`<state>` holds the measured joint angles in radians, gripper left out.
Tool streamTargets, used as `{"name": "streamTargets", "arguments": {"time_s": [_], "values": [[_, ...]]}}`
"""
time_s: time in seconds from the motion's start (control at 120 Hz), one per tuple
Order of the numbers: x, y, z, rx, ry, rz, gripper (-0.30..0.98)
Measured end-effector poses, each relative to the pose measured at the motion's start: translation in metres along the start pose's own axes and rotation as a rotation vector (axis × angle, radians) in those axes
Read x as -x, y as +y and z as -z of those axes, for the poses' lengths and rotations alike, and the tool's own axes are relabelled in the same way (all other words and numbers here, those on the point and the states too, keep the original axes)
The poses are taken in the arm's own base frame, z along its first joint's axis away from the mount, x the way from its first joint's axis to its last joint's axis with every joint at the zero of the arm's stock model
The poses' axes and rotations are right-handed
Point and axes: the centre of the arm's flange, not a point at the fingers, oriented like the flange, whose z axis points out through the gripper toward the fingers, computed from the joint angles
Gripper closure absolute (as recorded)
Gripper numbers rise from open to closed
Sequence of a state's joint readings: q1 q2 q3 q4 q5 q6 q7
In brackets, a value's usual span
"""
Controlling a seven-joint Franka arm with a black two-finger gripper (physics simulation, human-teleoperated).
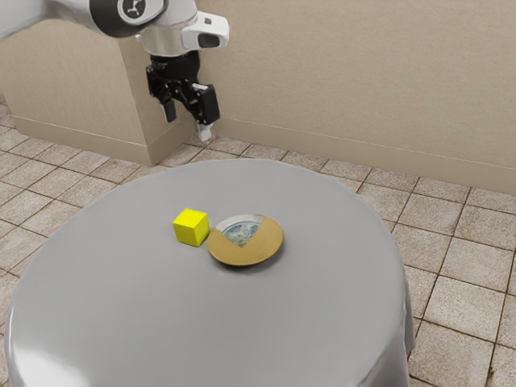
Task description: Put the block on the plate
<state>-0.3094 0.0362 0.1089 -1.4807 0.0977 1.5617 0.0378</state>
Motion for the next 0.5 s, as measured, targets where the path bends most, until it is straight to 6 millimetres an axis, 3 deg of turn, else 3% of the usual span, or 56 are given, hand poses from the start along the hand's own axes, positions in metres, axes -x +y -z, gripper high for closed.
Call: {"name": "streamTargets", "arguments": {"time_s": [0.125, 0.267, 0.325, 0.425, 0.5], "values": [[0.002, -0.028, -0.004, -0.004, -0.01, 0.042, 0.0], [-0.006, -0.038, -0.027, -0.008, -0.059, 0.043, 0.0], [-0.015, -0.055, -0.052, -0.006, -0.086, 0.054, 0.0], [-0.02, -0.12, -0.103, 0.006, -0.128, 0.125, 0.0], [-0.031, -0.141, -0.144, 0.026, -0.145, 0.13, 0.0]]}}
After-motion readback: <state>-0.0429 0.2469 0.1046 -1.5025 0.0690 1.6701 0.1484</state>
